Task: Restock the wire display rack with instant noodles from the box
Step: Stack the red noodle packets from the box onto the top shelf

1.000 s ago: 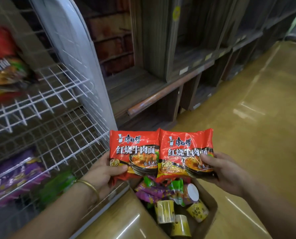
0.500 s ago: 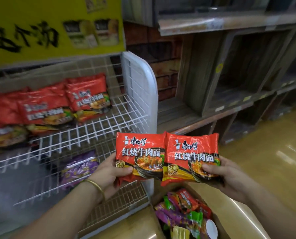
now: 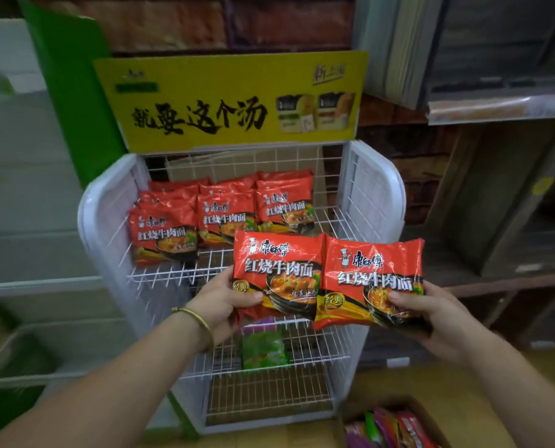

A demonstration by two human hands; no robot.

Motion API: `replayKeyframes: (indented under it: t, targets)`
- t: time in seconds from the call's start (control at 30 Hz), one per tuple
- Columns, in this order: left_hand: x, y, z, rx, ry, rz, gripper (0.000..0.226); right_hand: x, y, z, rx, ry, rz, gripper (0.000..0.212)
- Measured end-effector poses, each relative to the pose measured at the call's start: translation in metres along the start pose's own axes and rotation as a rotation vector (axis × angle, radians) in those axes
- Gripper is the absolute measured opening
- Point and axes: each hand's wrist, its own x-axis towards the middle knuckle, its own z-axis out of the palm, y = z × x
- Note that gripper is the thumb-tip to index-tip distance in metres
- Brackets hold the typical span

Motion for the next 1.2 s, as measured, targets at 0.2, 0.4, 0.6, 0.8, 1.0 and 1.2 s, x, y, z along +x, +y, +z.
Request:
replayKeyframes:
  t: [0.2,0.4,0.6,0.8,1.0,1.2]
  targets:
    - [0.011,0.019,-0.025,-0.024,0.077,0.056,0.052,0.030,-0.018,0.036,-0.043,-0.060,-0.005,0.051]
    - [0.028,0.040,-0.051,-0.081,0.139,0.108,0.050,0.070,-0.031,0.077,-0.048,-0.105,-0.011,0.049]
    - [0.059,0.059,-0.081,-0.079,0.229,0.134,0.052,0.117,-0.042,0.110,-0.106,-0.134,-0.033,0.058]
    - [0.098,0.073,-0.095,-0.060,0.271,0.137,0.048,0.159,-0.044,0.127,-0.120,-0.097,-0.040,0.056]
    - [0.134,0.082,-0.108,-0.052,0.290,0.128,0.054,0.188,-0.047,0.139,-0.126,-0.044,-0.045,0.043]
    - [0.162,0.079,-0.116,0.000,0.309,0.095,0.059,0.209,-0.048,0.143,-0.139,-0.019,-0.051,0.038]
